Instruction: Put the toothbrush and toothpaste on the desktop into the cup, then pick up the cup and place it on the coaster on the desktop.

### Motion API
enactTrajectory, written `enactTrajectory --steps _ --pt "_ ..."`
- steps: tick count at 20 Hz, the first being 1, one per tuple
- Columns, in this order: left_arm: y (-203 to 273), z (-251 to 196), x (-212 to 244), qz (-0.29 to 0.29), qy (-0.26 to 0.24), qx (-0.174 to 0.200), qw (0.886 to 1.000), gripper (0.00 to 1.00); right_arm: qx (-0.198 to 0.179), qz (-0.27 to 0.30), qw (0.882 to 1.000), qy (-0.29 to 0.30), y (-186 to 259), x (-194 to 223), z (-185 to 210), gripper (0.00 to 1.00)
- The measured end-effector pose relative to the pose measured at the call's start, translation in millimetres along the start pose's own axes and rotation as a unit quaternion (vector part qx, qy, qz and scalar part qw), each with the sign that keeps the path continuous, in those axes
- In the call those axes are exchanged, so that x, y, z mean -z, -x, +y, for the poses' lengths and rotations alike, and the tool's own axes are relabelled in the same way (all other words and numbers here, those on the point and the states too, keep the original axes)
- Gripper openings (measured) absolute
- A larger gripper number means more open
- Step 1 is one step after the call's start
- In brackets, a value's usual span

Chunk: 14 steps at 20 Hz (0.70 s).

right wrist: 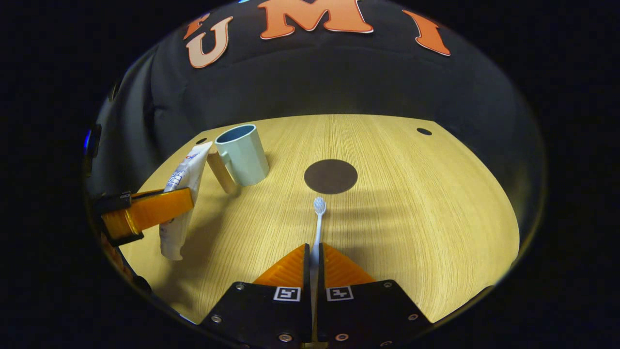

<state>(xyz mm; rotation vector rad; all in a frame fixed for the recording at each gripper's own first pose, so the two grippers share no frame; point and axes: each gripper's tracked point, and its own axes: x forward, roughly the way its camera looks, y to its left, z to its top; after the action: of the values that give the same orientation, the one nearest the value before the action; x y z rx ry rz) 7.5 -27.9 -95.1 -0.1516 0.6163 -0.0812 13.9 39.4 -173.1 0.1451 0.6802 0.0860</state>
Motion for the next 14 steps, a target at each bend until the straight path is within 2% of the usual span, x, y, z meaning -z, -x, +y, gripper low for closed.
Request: enactTrajectory --steps 5,14 --pt "6 -2 -45 -0.044 -0.008 -0.002 0.999 0.19 -0.004 -0.037 0.999 0.005 9 -28 -3 0.05" --pt "-25 3 -121 -0.129 -0.015 -0.019 0.991 0.19 -0.005 -0.066 0.998 -0.001 0 -52 -16 0.05"
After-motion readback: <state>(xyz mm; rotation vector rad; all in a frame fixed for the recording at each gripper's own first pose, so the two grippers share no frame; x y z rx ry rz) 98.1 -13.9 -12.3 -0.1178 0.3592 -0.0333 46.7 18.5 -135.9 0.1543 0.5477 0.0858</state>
